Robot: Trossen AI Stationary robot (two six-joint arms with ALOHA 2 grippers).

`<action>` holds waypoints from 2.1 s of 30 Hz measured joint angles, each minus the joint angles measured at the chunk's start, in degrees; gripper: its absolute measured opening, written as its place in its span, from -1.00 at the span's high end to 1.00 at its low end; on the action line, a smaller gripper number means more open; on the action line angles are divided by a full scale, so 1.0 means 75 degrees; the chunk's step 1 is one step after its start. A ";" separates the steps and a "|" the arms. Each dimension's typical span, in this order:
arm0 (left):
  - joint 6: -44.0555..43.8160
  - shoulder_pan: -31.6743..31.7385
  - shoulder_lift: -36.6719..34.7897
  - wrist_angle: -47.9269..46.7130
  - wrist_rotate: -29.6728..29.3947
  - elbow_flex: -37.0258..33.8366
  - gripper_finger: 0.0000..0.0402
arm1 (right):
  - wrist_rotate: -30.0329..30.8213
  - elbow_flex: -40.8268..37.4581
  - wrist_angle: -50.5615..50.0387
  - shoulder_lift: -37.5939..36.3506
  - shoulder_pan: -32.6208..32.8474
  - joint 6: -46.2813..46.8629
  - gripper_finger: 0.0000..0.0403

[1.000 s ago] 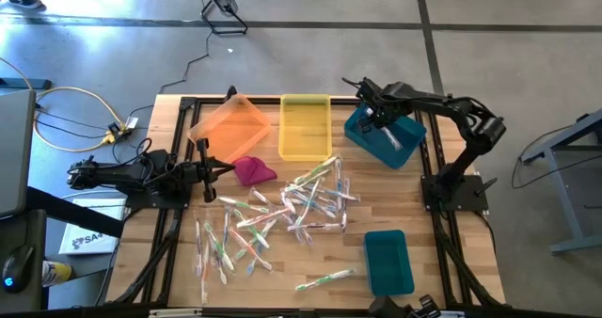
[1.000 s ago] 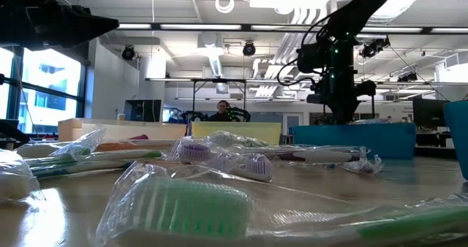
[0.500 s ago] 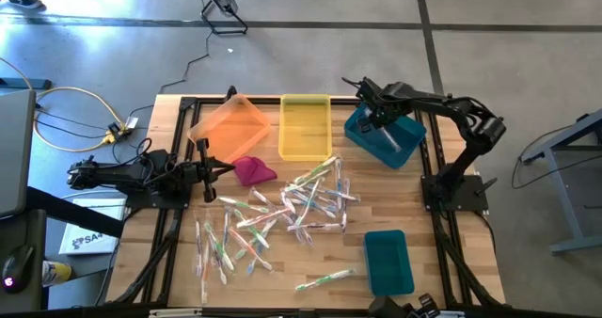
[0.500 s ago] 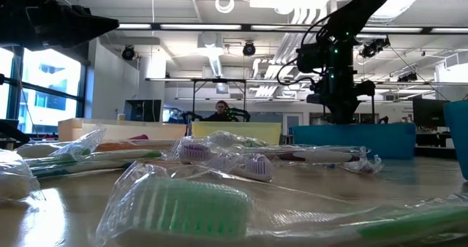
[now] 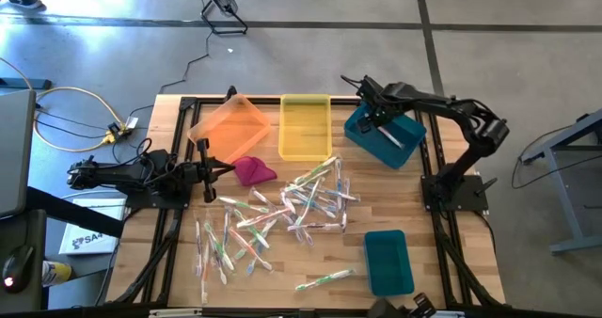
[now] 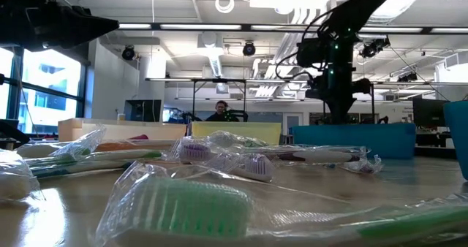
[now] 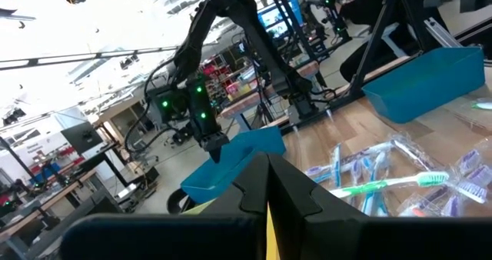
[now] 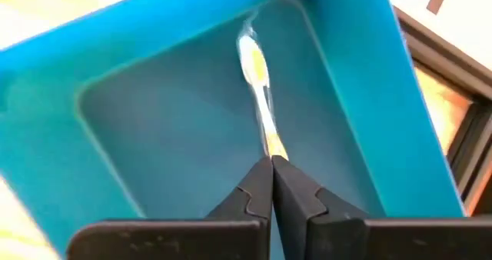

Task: Pick & Place Toothbrushes
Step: Put the blue toothbrush into the orange bin

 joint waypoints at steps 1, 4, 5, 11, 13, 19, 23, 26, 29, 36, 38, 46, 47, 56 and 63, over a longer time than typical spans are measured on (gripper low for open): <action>0.0000 0.0000 0.0000 0.0000 0.0002 0.0000 1.00 | -0.0002 0.0000 0.0024 -0.0093 0.0059 -0.0053 0.99; 0.0000 0.0000 0.0000 0.0001 0.0008 0.0000 1.00 | -0.0037 0.0000 0.0227 -0.0435 0.0233 -0.0275 0.99; 0.0000 0.0000 0.0000 0.0000 0.0009 0.0000 1.00 | -0.0052 0.0000 0.0317 -0.0568 0.0313 -0.0343 0.99; -0.0003 0.0000 0.0000 0.0002 0.0006 0.0003 1.00 | -0.0504 0.0000 0.1044 -0.1306 0.0849 -0.0946 0.99; -0.0003 0.0000 0.0000 0.0003 0.0006 0.0006 1.00 | -0.0698 0.0000 0.1374 -0.1529 0.1073 -0.1079 0.99; -0.0020 0.0000 0.0000 0.0003 0.0003 0.0006 1.00 | -0.0813 0.0002 0.2006 -0.2128 0.1659 -0.1481 0.99; -0.0194 0.0000 0.0000 -0.0007 -0.0003 0.0006 1.00 | -0.0821 0.0006 0.2113 -0.2321 0.1863 -0.1514 0.99; -0.0201 0.0000 0.0000 -0.0020 -0.0006 0.0006 1.00 | -0.0841 0.0006 0.2099 -0.2372 0.2082 -0.1517 0.99; -0.0220 0.0000 0.0000 -0.0025 -0.0006 0.0006 1.00 | -0.0861 0.0000 0.1955 -0.2404 0.2352 -0.1509 0.99; -0.0612 0.0000 0.0000 -0.0116 0.0029 0.0006 1.00 | -0.1084 0.0003 0.1246 -0.2424 0.3214 -0.1321 0.99; -0.0624 0.0000 0.0000 -0.0191 0.0029 0.0006 1.00 | -0.1081 0.0003 0.1127 -0.2424 0.3479 -0.1239 0.99; -0.0871 0.0000 0.0000 -0.0186 -0.0014 0.0006 1.00 | -0.1056 0.0002 0.1917 -0.2424 0.4391 -0.1062 0.98; -0.0914 0.0000 0.0000 -0.0205 -0.0017 0.0006 1.00 | -0.1049 0.0002 0.1963 -0.2424 0.4468 -0.1061 0.98; -0.0944 0.0000 0.0000 -0.0402 -0.0009 0.0006 1.00 | -0.0608 0.0000 0.1873 -0.2424 0.5047 -0.0749 0.98; -0.0944 0.0000 0.0000 -0.0494 0.0262 0.0006 1.00 | -0.0038 0.0000 0.1885 -0.2421 0.5665 -0.0297 0.98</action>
